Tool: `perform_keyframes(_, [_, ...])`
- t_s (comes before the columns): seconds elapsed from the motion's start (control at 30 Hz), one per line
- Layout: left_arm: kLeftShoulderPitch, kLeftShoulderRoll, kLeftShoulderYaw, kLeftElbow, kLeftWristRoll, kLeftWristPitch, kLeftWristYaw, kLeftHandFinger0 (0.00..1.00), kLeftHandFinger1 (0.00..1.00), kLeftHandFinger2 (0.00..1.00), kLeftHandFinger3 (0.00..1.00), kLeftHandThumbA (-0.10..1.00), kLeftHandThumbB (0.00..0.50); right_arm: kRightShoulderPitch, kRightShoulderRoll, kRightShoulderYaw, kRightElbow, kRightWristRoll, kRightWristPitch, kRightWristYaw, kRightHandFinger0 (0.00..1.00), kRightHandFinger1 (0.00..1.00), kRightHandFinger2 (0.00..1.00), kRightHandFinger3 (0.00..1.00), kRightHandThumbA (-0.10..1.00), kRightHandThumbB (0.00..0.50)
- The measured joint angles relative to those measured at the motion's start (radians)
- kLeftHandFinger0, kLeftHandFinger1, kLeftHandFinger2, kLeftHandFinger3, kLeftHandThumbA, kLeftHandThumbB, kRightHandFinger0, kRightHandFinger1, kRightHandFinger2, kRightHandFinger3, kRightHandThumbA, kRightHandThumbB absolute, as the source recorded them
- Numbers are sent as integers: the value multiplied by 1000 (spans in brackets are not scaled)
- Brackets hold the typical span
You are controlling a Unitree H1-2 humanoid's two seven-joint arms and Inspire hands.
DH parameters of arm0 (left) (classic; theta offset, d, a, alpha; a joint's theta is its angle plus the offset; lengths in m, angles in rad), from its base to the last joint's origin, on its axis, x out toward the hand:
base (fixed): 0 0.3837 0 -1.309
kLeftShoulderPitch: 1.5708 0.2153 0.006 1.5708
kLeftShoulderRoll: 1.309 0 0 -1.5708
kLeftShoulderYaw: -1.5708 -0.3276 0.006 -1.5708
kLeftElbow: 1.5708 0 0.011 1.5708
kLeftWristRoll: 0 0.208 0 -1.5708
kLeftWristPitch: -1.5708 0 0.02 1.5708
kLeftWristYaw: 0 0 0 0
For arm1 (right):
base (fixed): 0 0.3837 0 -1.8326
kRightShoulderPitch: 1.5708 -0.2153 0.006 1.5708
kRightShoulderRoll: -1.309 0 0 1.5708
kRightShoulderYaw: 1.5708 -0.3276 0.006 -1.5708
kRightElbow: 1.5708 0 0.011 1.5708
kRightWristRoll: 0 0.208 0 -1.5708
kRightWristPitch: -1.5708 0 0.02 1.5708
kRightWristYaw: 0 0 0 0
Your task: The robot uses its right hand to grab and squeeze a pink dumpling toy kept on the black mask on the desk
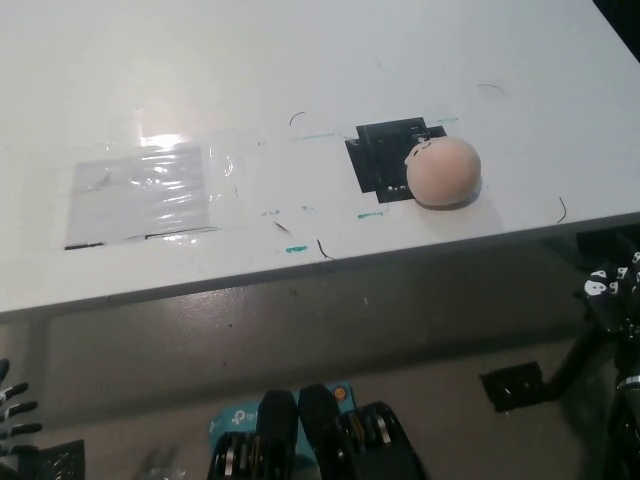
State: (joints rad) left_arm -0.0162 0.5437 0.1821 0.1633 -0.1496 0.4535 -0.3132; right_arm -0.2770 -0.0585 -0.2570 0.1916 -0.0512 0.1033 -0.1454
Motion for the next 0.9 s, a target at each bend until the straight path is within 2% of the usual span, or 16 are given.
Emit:
perform_keyframes(0.07, [4, 0, 0, 0, 0, -1, 0, 698, 789, 876, 944, 1000, 93, 1, 1, -1, 0, 19, 2, 3, 145, 287, 460, 904, -100, 84])
perform_keyframes(0.2, [10, 0, 0, 0, 0, -2, 0, 691, 798, 889, 946, 1000, 118, 1, 3, -1, -1, 43, 7, 5, 106, 255, 445, 900, -100, 85])
perform_keyframes(0.33, [14, 0, 0, 0, 0, -4, 0, 688, 787, 874, 936, 1000, 99, 1, 3, 0, -2, 55, 19, 4, 85, 247, 430, 879, -100, 82])
perform_keyframes(0.37, [15, 0, 0, 0, 0, -4, 0, 699, 790, 872, 930, 1000, 100, 1, 3, 0, -3, 58, 21, 4, 114, 273, 437, 876, -100, 79])
perform_keyframes(0.57, [18, 0, 0, 0, 0, -4, 0, 694, 777, 866, 933, 1000, 93, 1, 2, 3, -5, 68, 33, 5, 132, 288, 469, 893, -100, 67])
perform_keyframes(0.7, [19, 0, 0, 0, 0, -4, 0, 706, 789, 864, 938, 1000, 87, 1, 1, 4, -4, 71, 34, 5, 101, 253, 458, 890, -100, 66])
perform_keyframes(0.83, [20, 0, 0, -4, 0, -2, 1, 684, 777, 870, 942, 1000, 109, 1, 0, 4, -2, 77, 34, 5, 91, 243, 449, 892, -100, 66])
perform_keyframes(0.9, [20, 0, -1, -3, 0, -3, 1, 693, 784, 864, 939, 1000, 105, 1, 0, 4, -2, 79, 34, 5, 82, 235, 441, 891, -100, 64])
